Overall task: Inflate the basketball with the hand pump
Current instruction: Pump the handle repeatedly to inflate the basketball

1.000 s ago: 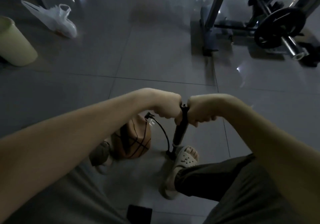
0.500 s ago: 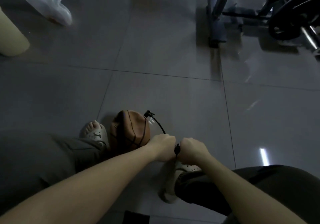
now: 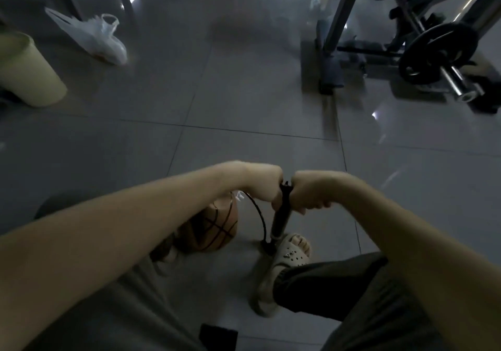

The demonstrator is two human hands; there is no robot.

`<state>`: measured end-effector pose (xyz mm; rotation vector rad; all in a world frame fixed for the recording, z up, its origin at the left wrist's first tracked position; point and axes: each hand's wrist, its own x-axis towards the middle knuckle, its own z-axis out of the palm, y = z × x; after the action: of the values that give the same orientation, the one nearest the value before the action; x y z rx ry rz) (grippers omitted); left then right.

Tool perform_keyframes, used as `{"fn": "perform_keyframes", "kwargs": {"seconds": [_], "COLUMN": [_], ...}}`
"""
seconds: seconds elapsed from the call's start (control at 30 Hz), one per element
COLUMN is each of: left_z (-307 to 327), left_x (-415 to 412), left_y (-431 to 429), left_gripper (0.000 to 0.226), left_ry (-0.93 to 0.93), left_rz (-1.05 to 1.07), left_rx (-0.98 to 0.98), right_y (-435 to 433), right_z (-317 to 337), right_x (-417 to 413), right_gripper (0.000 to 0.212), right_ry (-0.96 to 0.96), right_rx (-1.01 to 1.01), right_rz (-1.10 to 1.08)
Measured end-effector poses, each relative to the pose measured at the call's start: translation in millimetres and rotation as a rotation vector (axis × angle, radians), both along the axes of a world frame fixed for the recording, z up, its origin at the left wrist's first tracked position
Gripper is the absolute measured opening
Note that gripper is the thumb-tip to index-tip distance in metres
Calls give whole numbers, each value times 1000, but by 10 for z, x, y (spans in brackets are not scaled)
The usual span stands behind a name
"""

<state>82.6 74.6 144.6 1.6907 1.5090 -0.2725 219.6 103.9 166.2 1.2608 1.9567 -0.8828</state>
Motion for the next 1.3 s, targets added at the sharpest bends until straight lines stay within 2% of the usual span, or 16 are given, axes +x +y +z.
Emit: {"fn": "perform_keyframes", "kwargs": {"seconds": [0.07, 0.13, 0.27, 0.37, 0.53, 0.63, 0.73, 0.87, 1.13, 1.2, 1.3], "left_z": [232, 197, -490, -981, -1441, -1476, -1451, -1273, 160, 273, -155], "left_x": [-40, -38, 116, 210, 225, 270, 286, 242, -31, -19, 97], "left_y": [83, 75, -234, -375, -374, -298, -269, -311, 83, 83, -114], "left_gripper": [16, 15, 11, 12, 24, 24, 26, 23, 16, 12, 15], "left_ry": [-11, -5, 42, 68, 65, 51, 75, 111, -34, -31, 6], "left_rz": [13, 13, -19, -13, 1, 24, 3, -67, 11, 5, -6], "left_rx": [-11, -33, -53, 42, 60, 75, 49, -74, -34, -27, -38], "right_y": [51, 38, -233, -347, -355, -268, -259, -356, 85, 89, -103], "right_z": [281, 245, -568, -1146, -1526, -1584, -1565, -1345, 186, 242, -238], "right_x": [-11, -19, 12, 120, 180, 205, 216, 107, 1, 7, 24], "right_gripper": [3, 5, 17, 23, 23, 20, 16, 21, 9, 6, 13], "right_ry": [2, 4, -5, 27, 39, 22, 17, -22, -1, 8, -6], "right_rx": [12, 21, 15, 104, 105, 87, 77, -13, 11, 10, 6], "right_rz": [8, 14, 15, -6, -46, -50, -64, -36, -4, -6, -4]}}
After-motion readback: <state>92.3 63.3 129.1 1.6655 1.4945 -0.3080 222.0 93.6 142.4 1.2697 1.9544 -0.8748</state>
